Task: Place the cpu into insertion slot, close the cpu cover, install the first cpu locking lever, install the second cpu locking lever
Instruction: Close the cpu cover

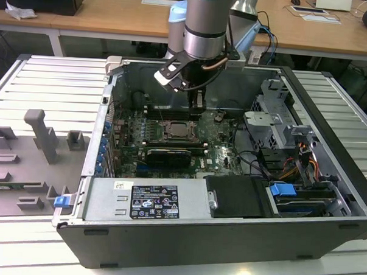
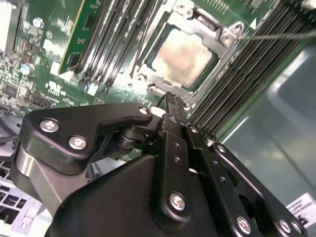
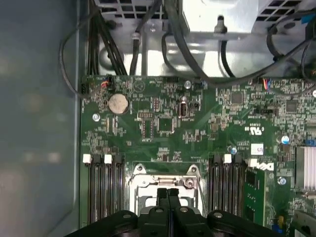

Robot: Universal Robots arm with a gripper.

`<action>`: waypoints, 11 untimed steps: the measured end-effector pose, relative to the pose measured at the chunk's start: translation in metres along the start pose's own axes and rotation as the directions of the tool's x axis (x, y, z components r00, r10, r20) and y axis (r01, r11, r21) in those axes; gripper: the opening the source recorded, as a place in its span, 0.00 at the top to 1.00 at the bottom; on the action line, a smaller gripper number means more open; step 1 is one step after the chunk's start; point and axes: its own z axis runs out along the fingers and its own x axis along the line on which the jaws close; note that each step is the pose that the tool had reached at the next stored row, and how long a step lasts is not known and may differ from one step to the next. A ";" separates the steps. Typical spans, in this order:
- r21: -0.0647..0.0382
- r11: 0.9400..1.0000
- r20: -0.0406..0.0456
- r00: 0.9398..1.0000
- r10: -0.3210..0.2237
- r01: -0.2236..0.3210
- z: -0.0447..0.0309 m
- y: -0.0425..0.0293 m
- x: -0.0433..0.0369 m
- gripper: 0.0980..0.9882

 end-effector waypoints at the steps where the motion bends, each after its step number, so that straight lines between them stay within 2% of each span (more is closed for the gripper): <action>1: 0.000 1.000 0.000 1.000 0.000 0.000 0.0001 -0.0033 0.0002 0.99; 4: 0.000 1.000 0.000 1.000 -0.001 0.001 0.0005 -0.0109 0.0019 0.99; 8: 0.000 0.999 -0.001 0.999 -0.032 0.032 0.0006 -0.0140 0.0024 0.99; 11: 0.000 0.999 -0.001 0.999 -0.034 0.034 0.0009 -0.0184 0.0025 0.99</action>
